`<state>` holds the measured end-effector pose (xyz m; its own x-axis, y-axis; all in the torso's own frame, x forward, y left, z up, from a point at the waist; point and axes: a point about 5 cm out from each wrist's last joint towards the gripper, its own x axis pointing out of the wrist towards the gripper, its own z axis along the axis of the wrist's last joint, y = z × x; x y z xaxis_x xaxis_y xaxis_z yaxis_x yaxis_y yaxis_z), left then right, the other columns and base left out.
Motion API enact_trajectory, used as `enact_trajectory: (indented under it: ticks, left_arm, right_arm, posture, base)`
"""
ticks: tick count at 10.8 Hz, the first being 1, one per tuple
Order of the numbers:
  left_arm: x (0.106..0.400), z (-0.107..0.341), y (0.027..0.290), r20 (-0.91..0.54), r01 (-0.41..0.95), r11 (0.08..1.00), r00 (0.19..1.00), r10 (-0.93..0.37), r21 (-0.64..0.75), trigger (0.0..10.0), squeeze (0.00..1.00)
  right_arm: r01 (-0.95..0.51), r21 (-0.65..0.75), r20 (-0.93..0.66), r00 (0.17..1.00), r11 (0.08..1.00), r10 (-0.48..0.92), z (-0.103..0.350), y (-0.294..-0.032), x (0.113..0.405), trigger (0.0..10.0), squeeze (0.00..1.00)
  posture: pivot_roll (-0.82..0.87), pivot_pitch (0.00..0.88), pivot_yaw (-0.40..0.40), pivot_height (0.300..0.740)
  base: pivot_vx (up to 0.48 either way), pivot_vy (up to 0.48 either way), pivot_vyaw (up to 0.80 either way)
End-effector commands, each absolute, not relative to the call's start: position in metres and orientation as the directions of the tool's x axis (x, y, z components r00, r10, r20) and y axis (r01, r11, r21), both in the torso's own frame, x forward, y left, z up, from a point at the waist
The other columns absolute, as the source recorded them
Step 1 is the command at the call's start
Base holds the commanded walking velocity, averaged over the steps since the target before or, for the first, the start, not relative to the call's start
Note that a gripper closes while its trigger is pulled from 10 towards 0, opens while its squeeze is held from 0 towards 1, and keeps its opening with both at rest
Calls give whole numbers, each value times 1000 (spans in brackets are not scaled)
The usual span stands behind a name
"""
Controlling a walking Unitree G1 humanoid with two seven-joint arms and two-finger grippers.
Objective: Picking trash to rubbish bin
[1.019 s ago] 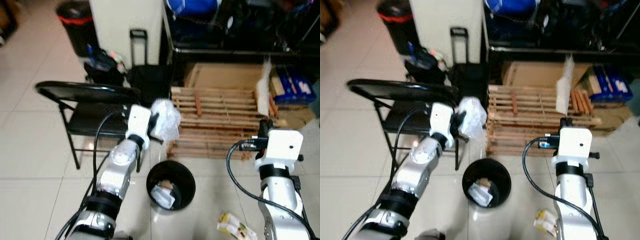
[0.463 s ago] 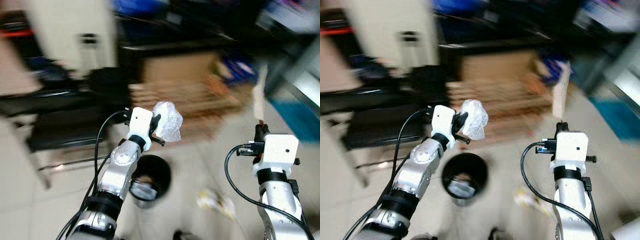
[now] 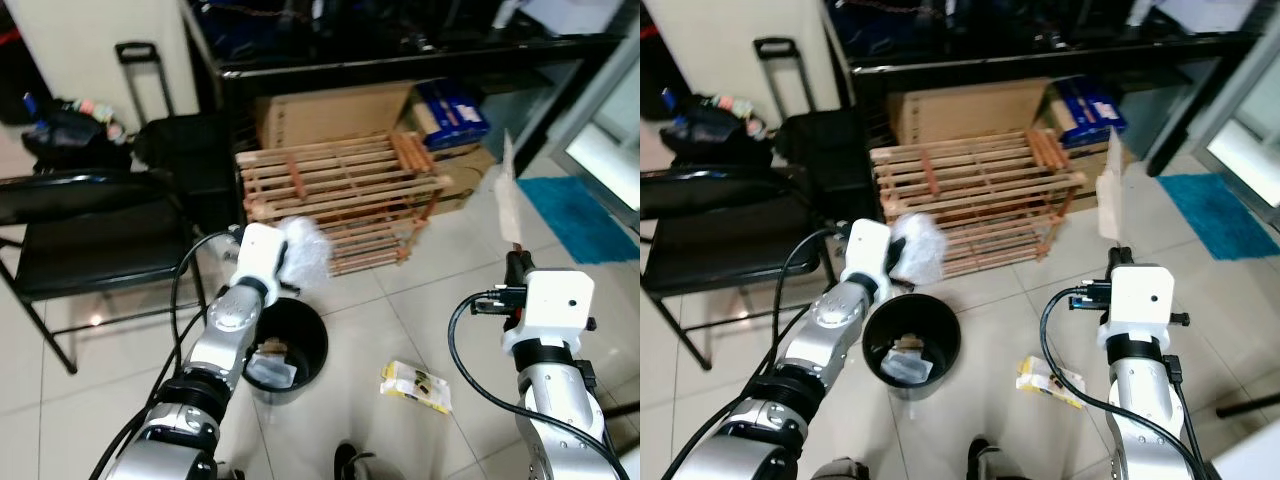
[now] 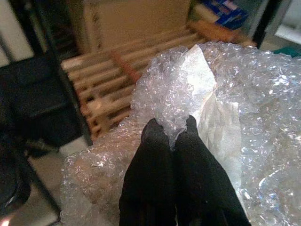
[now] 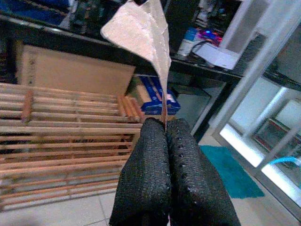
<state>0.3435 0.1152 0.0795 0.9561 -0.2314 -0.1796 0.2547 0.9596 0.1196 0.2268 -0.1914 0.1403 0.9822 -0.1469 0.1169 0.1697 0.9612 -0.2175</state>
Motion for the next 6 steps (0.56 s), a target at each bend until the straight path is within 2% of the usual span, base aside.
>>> enact_trajectory:
  ticks: [1,6]
  left_arm:
    - [344,78,112,-182,258,958,955,-233,127,10000,0]
    - [331,37,128,-370,228,946,920,-132,229,10000,0]
  right_arm:
    - [176,-226,114,981,958,-154,143,-195,223,10000,0]
    - [205,-245,68,979,948,-195,143,-202,195,10000,0]
  posture:
    - [116,191,-106,740]
    - [18,252,-124,740]
  base:
    - [0,0,0]
    - [0,0,0]
